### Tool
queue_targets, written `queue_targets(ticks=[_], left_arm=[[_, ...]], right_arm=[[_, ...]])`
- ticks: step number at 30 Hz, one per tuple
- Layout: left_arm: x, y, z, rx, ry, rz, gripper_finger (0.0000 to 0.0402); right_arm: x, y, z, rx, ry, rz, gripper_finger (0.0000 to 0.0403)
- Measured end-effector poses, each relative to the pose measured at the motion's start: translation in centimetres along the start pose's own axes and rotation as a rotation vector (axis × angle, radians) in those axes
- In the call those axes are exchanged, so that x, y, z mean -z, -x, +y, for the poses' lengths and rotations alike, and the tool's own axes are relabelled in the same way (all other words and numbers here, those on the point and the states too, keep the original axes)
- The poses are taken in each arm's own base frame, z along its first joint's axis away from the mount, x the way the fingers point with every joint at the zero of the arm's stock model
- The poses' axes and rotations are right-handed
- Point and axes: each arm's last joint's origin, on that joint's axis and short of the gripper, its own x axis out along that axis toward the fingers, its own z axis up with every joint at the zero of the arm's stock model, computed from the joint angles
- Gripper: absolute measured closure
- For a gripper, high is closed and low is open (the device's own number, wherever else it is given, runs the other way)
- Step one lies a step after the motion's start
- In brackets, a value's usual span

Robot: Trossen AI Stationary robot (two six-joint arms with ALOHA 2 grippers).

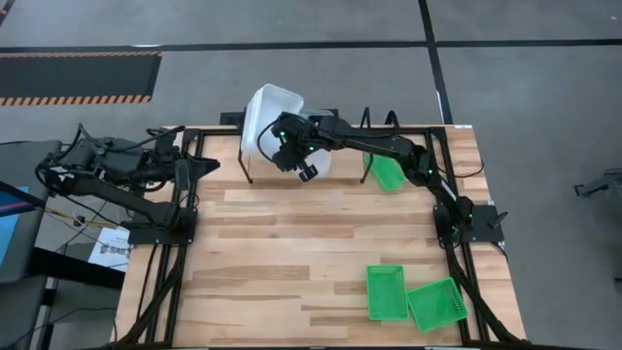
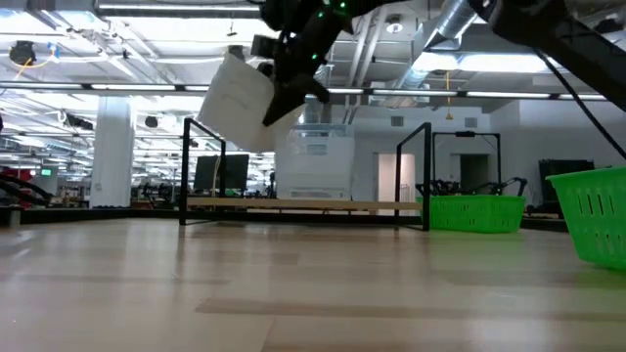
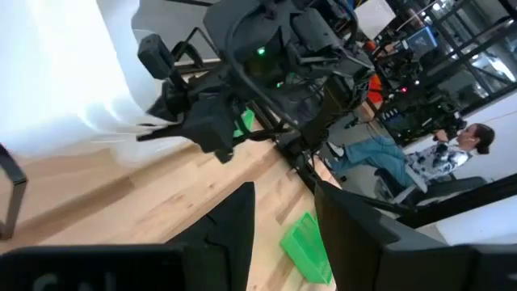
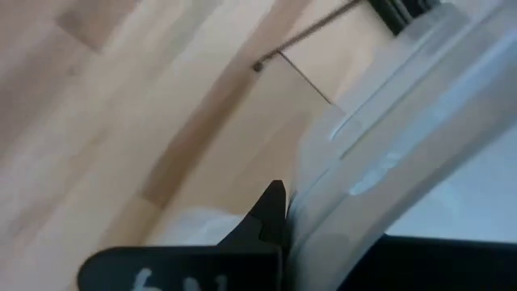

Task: Stack baskets on shelf by color
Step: Put the stacked white bins on the shelf

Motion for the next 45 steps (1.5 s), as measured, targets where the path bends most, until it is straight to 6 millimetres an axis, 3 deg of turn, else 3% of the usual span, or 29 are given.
queue_targets(ticks=[38, 45], left_arm=[[0.2, 0.0, 0.3, -0.039, -0.049, 0.009, 0.0283], [0.2, 0.0, 0.4, -0.04, -0.05, 0.009, 0.0283]], right_arm=[[0.6, -1.2, 0.7, -0.074, -0.015, 0.004, 0.0356], [0.9, -4.8, 1.9, -0.11, 0.027, 0.066, 0.0355]])
